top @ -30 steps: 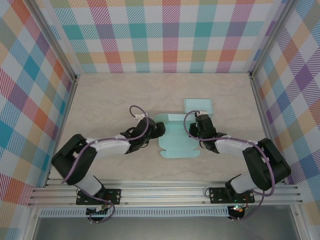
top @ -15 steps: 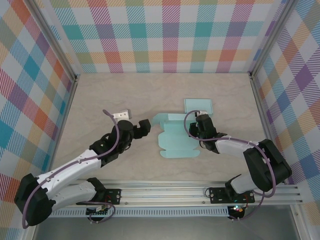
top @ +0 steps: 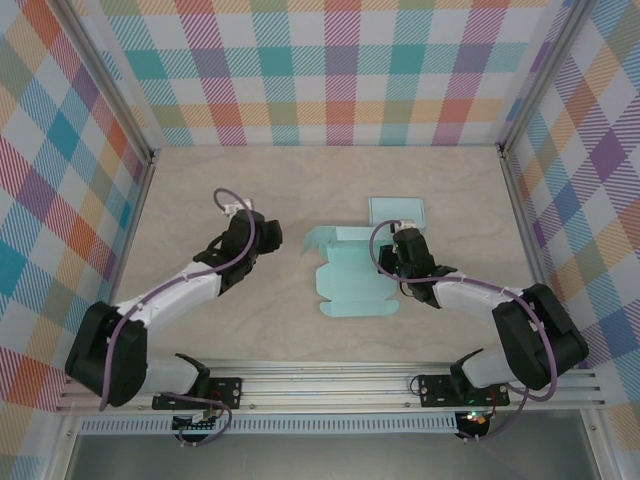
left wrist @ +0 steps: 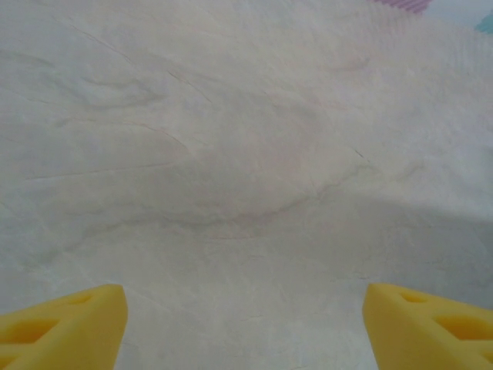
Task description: Fold the paper box
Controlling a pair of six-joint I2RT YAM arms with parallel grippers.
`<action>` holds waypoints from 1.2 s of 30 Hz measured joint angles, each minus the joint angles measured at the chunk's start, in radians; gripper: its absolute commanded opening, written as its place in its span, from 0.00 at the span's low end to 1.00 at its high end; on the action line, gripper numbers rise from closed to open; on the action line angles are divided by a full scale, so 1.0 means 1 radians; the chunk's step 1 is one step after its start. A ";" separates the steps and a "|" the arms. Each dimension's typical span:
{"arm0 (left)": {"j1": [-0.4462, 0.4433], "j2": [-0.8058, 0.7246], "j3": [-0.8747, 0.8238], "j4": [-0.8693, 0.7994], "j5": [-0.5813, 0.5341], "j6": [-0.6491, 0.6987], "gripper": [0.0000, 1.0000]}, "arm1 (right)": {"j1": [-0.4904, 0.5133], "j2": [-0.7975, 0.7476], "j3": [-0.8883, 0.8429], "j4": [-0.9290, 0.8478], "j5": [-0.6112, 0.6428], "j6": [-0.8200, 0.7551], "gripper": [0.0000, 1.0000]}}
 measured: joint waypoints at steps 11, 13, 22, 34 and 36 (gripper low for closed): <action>-0.003 0.160 0.035 0.146 0.266 0.049 0.67 | 0.003 0.051 0.026 -0.032 0.004 0.008 0.00; -0.009 0.178 0.037 0.167 0.304 0.055 0.66 | 0.003 0.068 0.037 -0.042 0.011 0.012 0.00; -0.084 0.207 0.037 0.197 0.399 0.066 0.54 | 0.003 0.136 0.082 -0.069 0.039 0.042 0.00; -0.141 0.219 -0.021 0.285 0.451 0.071 0.44 | 0.003 0.179 0.125 -0.075 0.042 0.053 0.00; -0.143 0.227 -0.021 0.295 0.464 0.092 0.45 | 0.003 0.187 0.135 -0.076 0.038 0.053 0.00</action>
